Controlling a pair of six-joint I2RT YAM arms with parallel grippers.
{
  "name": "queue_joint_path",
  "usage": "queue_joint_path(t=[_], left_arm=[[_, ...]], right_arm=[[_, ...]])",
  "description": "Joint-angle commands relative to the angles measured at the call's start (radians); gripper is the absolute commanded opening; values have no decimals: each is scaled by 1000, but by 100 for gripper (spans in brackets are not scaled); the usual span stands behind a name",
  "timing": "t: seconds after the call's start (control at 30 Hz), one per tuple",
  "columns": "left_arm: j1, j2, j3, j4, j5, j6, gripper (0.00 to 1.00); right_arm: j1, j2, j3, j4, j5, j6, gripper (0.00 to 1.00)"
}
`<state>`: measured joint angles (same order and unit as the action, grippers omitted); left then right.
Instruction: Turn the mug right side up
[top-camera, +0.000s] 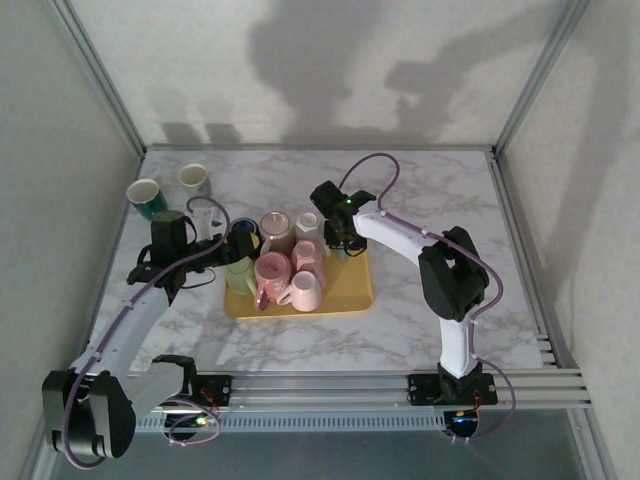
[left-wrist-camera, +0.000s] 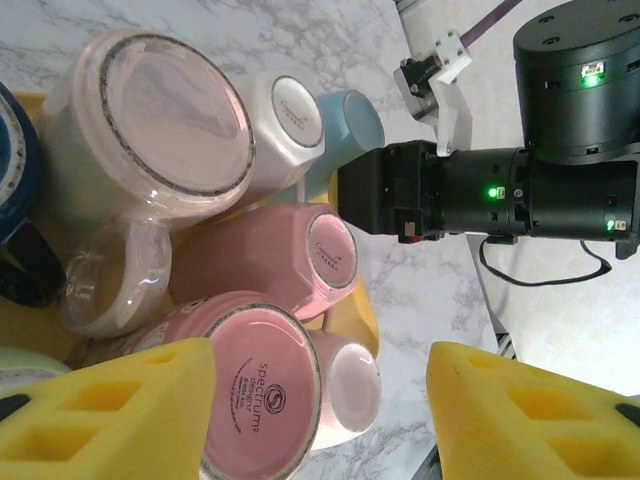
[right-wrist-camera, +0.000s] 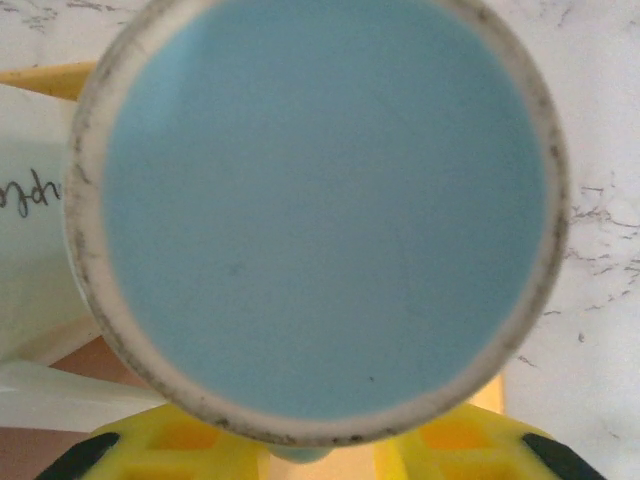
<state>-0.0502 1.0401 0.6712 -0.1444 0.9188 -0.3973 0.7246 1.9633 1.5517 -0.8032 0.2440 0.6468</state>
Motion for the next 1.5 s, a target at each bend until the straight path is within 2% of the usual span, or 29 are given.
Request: queue_joint_path(t=[0.0, 0.43, 0.53, 0.7, 0.77, 1.03, 1.23, 1.47], left_arm=[[-17, 11, 25, 26, -12, -11, 58], [-63, 32, 41, 43, -43, -36, 58], [-69, 36, 41, 48, -51, -44, 58], [-83, 37, 41, 81, -67, -88, 58], [-88, 37, 38, 110, -72, -121, 58], [-147, 34, 57, 166, -121, -189, 59], [-218, 10, 50, 309, -162, -319, 60], [-352, -12, 38, 581, -260, -509, 61]], right_arm=[[7, -1, -17, 21, 14, -49, 32], [10, 6, -63, 74, 78, 17, 24], [10, -4, -74, 76, 82, 16, 18], [10, -52, -103, 97, 79, -14, 4], [10, -87, -116, 117, 61, -45, 0], [9, -271, -165, 151, -17, -129, 0], [9, -454, -199, 179, -36, -156, 0], [7, -679, -240, 379, -242, -220, 0]])
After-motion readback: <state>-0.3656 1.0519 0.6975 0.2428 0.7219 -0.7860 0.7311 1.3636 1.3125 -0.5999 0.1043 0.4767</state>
